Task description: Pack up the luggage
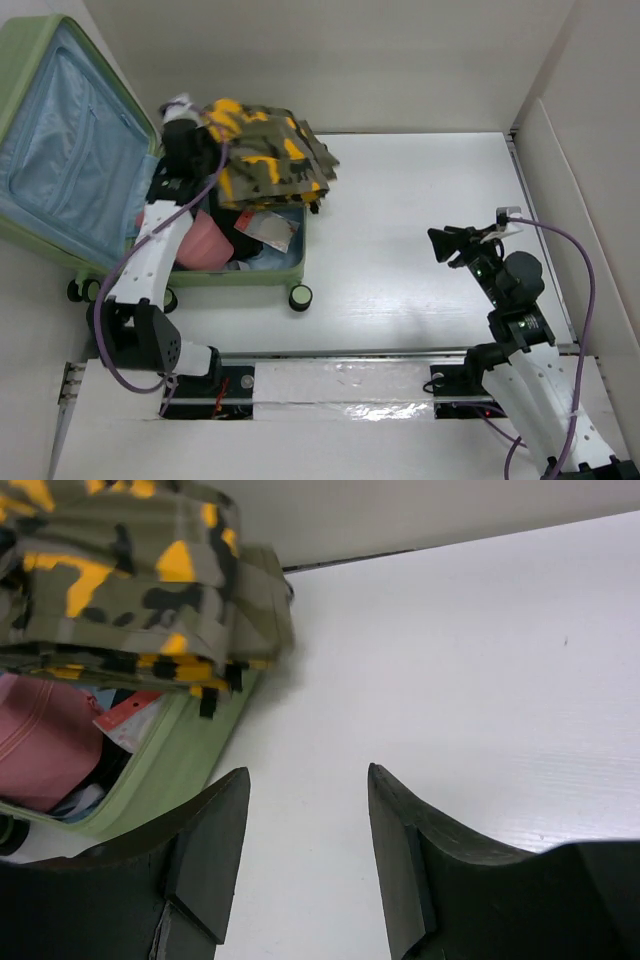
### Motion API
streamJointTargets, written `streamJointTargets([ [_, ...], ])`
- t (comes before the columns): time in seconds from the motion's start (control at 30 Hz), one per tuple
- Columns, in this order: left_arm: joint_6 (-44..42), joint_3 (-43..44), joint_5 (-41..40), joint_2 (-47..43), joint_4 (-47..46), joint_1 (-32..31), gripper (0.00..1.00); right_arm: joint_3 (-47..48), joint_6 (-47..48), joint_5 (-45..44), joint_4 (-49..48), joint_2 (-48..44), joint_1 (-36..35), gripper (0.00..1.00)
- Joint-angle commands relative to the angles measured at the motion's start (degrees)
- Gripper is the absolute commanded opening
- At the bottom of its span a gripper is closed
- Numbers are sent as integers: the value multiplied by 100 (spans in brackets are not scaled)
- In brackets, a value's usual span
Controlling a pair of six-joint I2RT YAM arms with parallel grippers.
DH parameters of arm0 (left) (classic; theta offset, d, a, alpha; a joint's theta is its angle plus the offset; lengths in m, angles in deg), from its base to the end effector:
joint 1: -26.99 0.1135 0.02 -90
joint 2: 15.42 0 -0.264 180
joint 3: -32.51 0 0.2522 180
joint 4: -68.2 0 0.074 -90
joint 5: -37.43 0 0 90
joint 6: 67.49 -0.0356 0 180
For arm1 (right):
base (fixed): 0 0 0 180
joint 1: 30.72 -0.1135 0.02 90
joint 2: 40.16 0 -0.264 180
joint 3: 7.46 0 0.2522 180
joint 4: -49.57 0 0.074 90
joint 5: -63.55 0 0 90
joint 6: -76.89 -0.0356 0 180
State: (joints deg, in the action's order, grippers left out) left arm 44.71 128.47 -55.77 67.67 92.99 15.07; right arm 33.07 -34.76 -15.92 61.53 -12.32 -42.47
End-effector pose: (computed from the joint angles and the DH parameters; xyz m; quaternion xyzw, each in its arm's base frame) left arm 0.3343 -0.0685 0.4091 -0.0871 0.7717 -0.1640 0.6083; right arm 0.1373 0.0352 0.2936 -0.0047 0.7026 0.2654 0.6602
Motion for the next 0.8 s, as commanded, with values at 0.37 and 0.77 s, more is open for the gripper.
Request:
streamJointTargets([
  [0.37, 496, -2058, 532, -600, -207, 1614, 0, -154, -41, 371, -390, -7, -56, 57],
  [0.77, 479, -626, -1522, -2566, 646, 1148, 37, 5, 345, 635, -1252, 1356, -582, 1],
])
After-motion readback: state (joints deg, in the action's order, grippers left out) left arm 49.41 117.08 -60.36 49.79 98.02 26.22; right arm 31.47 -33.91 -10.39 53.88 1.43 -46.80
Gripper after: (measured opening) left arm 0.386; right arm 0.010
